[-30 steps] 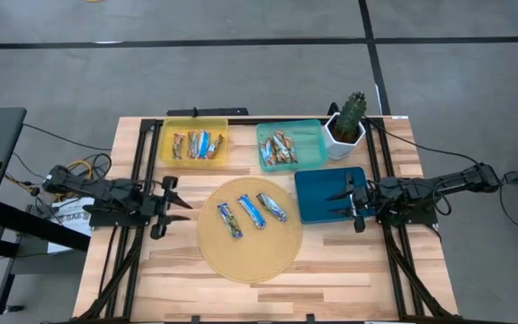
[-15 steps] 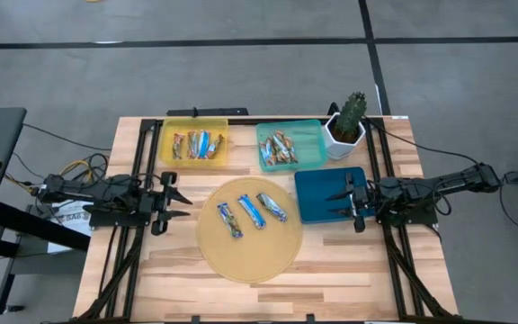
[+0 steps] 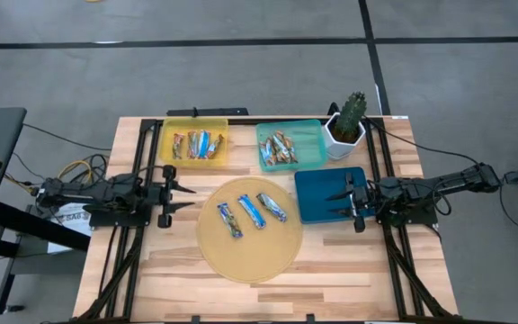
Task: Pick and place Granola Bars by type
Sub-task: Put the blue granola bar into the blue bin
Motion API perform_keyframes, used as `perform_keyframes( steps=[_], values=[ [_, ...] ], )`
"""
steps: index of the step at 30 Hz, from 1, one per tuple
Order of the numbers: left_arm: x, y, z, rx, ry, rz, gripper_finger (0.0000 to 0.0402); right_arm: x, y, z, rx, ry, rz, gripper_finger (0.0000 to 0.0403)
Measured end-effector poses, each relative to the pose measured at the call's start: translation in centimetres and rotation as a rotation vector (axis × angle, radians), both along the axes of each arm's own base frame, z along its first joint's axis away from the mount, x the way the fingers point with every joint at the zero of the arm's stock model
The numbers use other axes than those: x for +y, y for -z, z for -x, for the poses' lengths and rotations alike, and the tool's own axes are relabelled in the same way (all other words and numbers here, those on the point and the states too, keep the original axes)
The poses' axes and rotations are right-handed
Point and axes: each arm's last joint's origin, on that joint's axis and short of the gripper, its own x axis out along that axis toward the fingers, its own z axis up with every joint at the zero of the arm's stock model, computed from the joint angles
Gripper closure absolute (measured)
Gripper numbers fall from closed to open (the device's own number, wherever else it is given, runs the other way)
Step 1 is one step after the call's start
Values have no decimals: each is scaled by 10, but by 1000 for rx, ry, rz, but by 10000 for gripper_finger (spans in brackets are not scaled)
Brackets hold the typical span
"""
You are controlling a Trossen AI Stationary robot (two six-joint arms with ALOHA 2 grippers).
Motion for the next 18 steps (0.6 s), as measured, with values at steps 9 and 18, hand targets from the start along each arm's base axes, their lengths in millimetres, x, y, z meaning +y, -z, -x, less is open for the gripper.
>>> perform_keyframes(
  steps=[9,18],
  values=[
    [0,0,0,7,2,35,262,0,0,0,0,0,0,249],
    [0,0,0,8,2,35,262,0,0,0,0,-1,0,249]
  ],
)
